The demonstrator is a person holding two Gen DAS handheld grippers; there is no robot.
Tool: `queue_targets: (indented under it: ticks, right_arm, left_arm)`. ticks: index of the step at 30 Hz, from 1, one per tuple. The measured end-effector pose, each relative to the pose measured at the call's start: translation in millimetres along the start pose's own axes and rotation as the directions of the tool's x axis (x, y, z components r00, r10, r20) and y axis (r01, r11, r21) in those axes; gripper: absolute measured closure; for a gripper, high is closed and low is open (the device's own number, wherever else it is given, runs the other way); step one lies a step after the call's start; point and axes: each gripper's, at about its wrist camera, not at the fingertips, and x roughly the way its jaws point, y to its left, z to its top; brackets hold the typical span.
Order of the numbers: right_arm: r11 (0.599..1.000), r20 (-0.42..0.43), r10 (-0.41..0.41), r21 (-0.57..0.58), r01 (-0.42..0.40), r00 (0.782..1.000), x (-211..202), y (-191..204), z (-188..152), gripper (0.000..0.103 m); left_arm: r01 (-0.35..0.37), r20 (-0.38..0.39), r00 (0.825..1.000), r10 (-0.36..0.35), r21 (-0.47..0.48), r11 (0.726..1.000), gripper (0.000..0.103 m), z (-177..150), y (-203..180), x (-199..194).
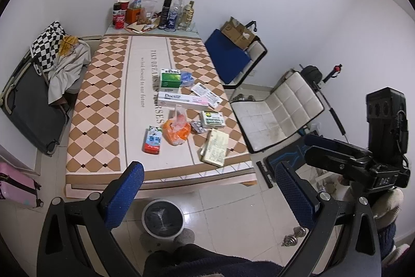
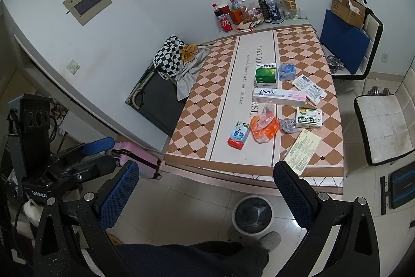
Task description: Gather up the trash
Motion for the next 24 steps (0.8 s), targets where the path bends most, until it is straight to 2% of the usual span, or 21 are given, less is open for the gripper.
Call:
queue_targets:
  ticks: [2, 4, 8, 11, 14, 18, 20, 22, 24]
  right_arm:
    - [0.999, 0.007, -0.033, 0.044, 0.033, 0.999, 10, -10, 4, 0.0]
    - [0.99, -0.001, -0.085, 0.114, 0.085, 0.996, 27, -27, 8, 0.0]
    - [0.938, -0.079, -0.222, 0.254, 0.234, 0.972, 83, -77, 9, 0.0]
    - [0.886, -0.165, -0.303, 0.315, 0.341, 0.939, 137, -120, 4, 0.0]
    - [0.822, -0.26, -0.352, 0.374, 0.43, 0.899, 195, -166, -8, 0.0]
    - [0.759, -0.359, -0.404, 0.382, 0.527, 0.841, 261, -208, -19, 0.0]
    - [0.738, -0.395, -0.409, 0.387, 0.553, 0.822, 287, -224, -21, 0.0]
    - [0.721, -0.425, -0.405, 0.397, 0.569, 0.81, 308, -237, -24, 0.0]
    - [0.707, -0.44, -0.414, 0.397, 0.586, 0.797, 323, -246, -26, 0.0]
  left_arm:
    - [-0.062, 0.011, 0.998, 0.062, -0.002, 0.998, 0.0, 6, 10, 8]
    - [-0.16, 0.014, 0.987, 0.16, -0.005, 0.987, 0.0, 12, 24, 25]
    - [-0.333, -0.044, 0.942, 0.332, -0.02, 0.943, 0.0, 21, 63, 84]
    - [-0.408, -0.139, 0.906, 0.4, -0.028, 0.913, 0.0, 22, 88, 145]
    - [-0.433, -0.245, 0.876, 0.416, -0.018, 0.901, 0.0, 19, 114, 204]
    - [-0.432, -0.366, 0.833, 0.415, 0.04, 0.901, 0.001, 4, 124, 283]
    - [-0.427, -0.412, 0.81, 0.418, 0.075, 0.901, 0.011, -3, 128, 314]
    - [-0.409, -0.452, 0.792, 0.41, 0.104, 0.906, 0.029, -7, 133, 340]
    - [-0.397, -0.476, 0.781, 0.403, 0.119, 0.91, 0.029, -10, 136, 361]
